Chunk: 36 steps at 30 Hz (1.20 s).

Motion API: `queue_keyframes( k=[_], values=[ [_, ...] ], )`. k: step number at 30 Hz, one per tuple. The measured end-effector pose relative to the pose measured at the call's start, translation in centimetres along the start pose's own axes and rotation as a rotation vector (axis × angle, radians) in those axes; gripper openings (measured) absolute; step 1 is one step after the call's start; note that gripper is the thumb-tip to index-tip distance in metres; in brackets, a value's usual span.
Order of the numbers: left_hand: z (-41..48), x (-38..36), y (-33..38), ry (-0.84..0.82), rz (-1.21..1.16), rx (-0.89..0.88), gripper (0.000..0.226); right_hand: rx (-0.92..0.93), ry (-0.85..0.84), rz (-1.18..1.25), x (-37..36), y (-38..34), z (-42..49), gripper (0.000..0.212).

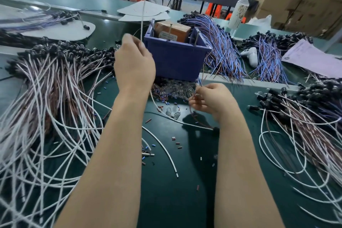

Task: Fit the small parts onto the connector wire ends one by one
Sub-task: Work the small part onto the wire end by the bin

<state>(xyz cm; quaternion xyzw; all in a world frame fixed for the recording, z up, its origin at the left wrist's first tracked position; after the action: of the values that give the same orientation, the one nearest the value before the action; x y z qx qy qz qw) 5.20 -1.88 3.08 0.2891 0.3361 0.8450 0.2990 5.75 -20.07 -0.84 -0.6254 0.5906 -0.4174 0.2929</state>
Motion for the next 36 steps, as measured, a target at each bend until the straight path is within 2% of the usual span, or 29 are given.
queue_keyframes(
  k=[2,5,7,9,12,15,18,23,29,36],
  values=[
    [0.0,0.3,0.9,0.118,-0.155,-0.06,0.01,-0.071,-0.175,0.129,-0.9,0.2,-0.4,0.019],
    [-0.1,0.3,1.7,0.276,-0.449,-0.102,0.015,-0.08,-0.432,0.303,-2.7,0.4,-0.7,0.016],
    [-0.4,-0.2,1.9,0.307,-0.538,-0.112,0.013,-0.041,-0.463,0.363,-3.4,0.6,-0.3,0.017],
    [-0.7,-0.9,1.6,0.274,-0.53,-0.115,0.011,0.056,-0.358,0.359,-3.6,0.5,0.3,0.015],
    [-1.1,-2.1,0.7,0.138,-0.425,-0.081,0.011,0.241,-0.129,0.309,-3.5,0.2,1.1,0.014],
    [-1.1,-3.1,-0.8,-0.017,-0.271,0.009,0.012,0.336,-0.015,0.285,-3.6,-0.2,1.5,0.016],
    [-1.0,-3.4,-1.9,-0.114,-0.157,0.057,0.013,0.357,0.011,0.279,-3.8,-0.8,1.8,0.015],
    [-0.8,-3.5,-2.6,-0.186,-0.14,0.124,0.015,0.404,0.056,0.246,-3.7,-1.3,2.3,0.003],
    [-1.0,-3.6,-2.6,-0.267,-0.13,0.155,0.022,0.504,0.158,0.214,-3.4,-1.7,2.5,0.018],
    [-0.9,-3.5,-2.3,-0.287,-0.18,0.169,0.027,0.499,0.179,0.199,-3.5,-1.7,2.9,0.032]
  ],
)
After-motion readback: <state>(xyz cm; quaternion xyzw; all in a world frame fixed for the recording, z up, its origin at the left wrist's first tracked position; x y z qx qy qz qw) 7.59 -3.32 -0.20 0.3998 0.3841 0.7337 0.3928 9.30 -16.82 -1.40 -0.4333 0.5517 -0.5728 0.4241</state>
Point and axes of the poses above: each hand's wrist, its own z-axis towards the middle knuckle, its own x-axis out of the back of the hand, y = z × x, the point moved 3 cm from there along z, towards the middle knuckle, and after that the axes turned 14 degrees about -x, right-handed, at the moved point
